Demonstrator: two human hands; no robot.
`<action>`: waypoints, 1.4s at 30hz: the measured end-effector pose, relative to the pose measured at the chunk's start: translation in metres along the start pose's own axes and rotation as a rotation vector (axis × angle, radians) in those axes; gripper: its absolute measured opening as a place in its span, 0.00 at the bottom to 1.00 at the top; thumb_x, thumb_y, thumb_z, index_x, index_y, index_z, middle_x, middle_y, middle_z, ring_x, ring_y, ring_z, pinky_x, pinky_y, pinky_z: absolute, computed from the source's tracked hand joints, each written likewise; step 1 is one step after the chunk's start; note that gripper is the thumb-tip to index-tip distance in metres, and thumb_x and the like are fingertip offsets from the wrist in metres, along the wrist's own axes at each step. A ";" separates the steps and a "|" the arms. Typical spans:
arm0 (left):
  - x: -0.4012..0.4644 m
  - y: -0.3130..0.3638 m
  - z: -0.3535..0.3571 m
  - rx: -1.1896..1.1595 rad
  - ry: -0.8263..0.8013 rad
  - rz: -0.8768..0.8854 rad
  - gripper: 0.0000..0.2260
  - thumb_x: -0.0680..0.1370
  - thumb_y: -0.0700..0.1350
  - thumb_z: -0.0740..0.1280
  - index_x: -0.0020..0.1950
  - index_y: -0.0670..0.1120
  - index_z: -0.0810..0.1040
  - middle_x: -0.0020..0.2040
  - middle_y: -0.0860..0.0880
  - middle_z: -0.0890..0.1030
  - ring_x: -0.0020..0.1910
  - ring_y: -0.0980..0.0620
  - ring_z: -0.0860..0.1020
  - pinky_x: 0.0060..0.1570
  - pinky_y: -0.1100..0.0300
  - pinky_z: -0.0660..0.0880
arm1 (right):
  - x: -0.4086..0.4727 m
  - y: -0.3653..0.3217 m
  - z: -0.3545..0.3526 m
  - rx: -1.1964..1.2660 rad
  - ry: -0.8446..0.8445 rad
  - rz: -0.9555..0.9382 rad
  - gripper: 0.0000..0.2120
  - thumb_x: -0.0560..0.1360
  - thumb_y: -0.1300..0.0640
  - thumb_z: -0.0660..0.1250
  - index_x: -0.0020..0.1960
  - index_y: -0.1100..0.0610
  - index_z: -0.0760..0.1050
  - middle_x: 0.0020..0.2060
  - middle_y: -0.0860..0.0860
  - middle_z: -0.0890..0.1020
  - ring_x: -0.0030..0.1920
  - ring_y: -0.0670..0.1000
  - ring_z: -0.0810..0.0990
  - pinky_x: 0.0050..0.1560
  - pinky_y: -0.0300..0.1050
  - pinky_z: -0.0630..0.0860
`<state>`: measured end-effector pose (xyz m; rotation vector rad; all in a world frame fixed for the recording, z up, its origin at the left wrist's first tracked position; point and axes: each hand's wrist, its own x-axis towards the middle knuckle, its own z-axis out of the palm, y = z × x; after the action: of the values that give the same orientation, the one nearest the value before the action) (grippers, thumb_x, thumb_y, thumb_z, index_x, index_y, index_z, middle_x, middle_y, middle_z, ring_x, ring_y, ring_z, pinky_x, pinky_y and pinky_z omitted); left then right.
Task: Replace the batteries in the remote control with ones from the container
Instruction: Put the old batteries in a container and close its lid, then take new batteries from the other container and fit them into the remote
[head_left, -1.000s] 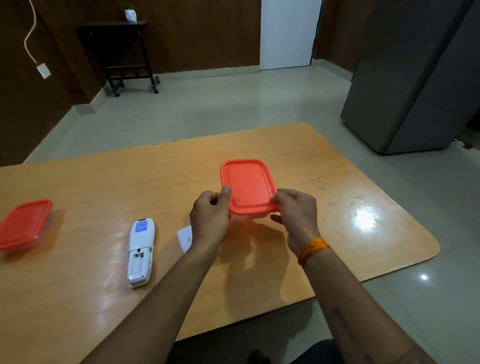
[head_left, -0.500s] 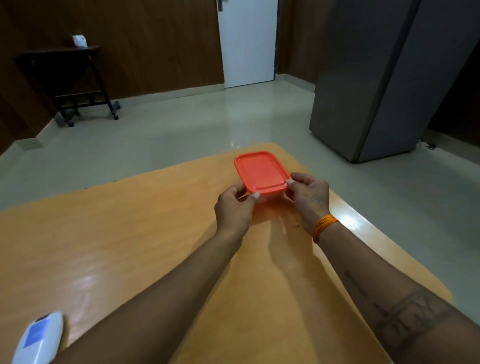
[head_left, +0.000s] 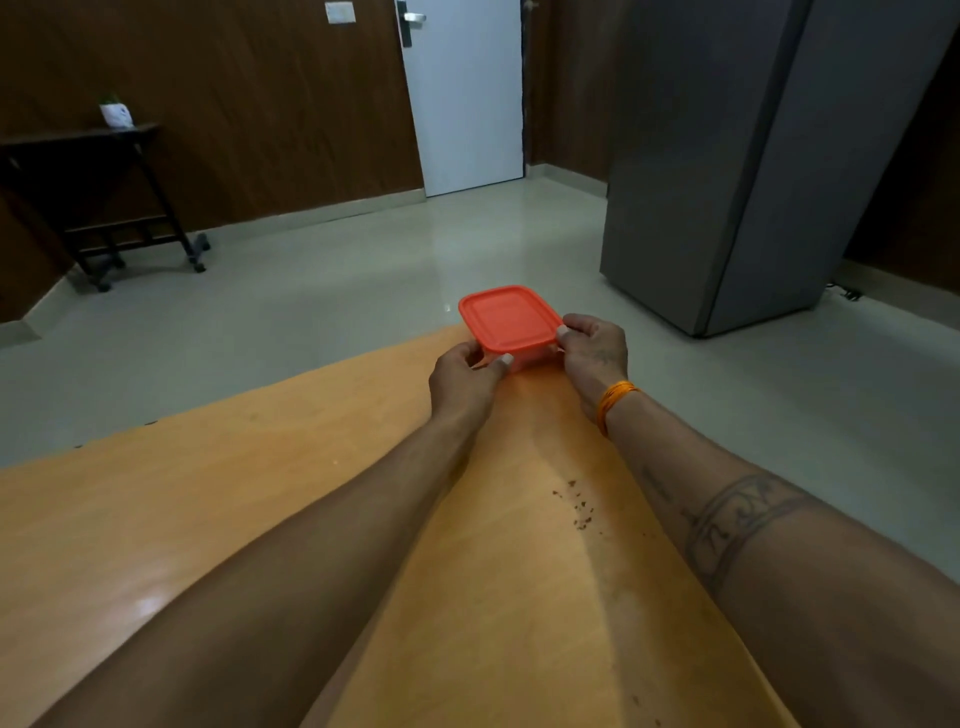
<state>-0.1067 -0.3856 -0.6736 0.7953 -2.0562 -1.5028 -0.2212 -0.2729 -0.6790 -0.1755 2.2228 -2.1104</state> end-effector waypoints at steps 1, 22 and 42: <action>0.004 -0.002 0.001 0.002 -0.002 0.001 0.31 0.69 0.56 0.74 0.71 0.47 0.81 0.64 0.49 0.85 0.61 0.48 0.83 0.66 0.46 0.79 | 0.002 0.000 0.000 -0.002 -0.003 -0.001 0.13 0.81 0.60 0.68 0.64 0.60 0.83 0.49 0.47 0.84 0.58 0.53 0.83 0.67 0.53 0.79; -0.172 0.047 -0.100 -0.194 0.008 0.000 0.09 0.83 0.45 0.69 0.62 0.48 0.82 0.55 0.48 0.86 0.55 0.48 0.85 0.54 0.50 0.83 | -0.214 -0.069 -0.053 0.212 -0.201 0.054 0.06 0.83 0.59 0.66 0.52 0.55 0.83 0.49 0.56 0.87 0.52 0.53 0.86 0.52 0.55 0.85; -0.433 0.025 -0.345 -0.311 0.275 -0.013 0.09 0.83 0.39 0.65 0.57 0.42 0.85 0.53 0.43 0.88 0.50 0.46 0.86 0.48 0.52 0.82 | -0.532 -0.111 0.021 0.255 -0.603 0.103 0.10 0.82 0.56 0.67 0.50 0.58 0.85 0.44 0.58 0.87 0.43 0.52 0.87 0.44 0.50 0.84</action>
<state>0.4324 -0.3171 -0.5645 0.8377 -1.5749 -1.5710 0.3126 -0.2293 -0.5836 -0.5769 1.5753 -1.9249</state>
